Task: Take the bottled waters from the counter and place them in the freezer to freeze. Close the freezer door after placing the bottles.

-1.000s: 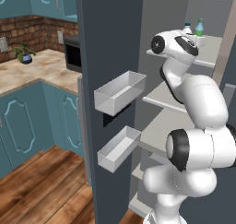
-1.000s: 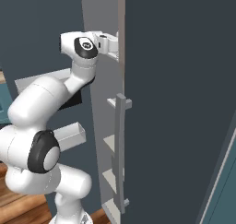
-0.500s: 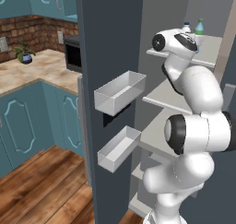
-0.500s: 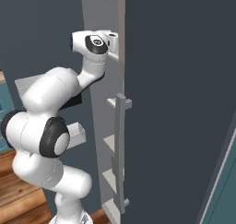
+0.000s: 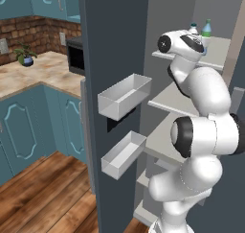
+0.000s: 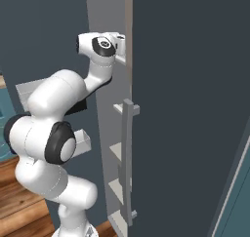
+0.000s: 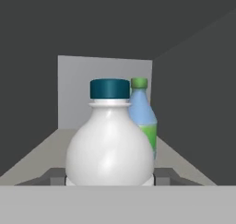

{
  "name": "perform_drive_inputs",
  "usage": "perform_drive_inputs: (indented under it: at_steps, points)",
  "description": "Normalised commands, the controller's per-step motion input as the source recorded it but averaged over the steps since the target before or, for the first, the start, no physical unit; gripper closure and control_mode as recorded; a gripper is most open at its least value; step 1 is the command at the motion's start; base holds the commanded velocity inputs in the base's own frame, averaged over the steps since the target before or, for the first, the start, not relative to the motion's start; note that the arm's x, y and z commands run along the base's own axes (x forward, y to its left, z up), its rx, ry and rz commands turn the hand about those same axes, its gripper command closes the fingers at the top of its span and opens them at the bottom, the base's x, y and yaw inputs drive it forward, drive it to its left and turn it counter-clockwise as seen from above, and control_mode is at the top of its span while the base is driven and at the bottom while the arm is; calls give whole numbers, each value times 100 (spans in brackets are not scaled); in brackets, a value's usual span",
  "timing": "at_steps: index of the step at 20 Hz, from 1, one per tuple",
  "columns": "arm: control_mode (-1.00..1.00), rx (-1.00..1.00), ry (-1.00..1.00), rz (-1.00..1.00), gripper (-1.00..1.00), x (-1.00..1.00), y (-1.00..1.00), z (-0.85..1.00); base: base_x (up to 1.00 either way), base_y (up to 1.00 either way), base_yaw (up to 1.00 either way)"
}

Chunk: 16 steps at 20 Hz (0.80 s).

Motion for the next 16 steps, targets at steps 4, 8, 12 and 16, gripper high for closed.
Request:
perform_drive_inputs:
  at_steps: [4,8,12,16]
  points:
    - [-100,1,0,0,100,18,-1,0,0,0,0]
    - [-100,4,0,-2,100,43,-4,-8,0,0,0]
    - [-100,1,0,-6,100,26,-11,-13,0,0,0]
    - [-100,0,-2,-2,100,12,-2,-12,0,0,0]
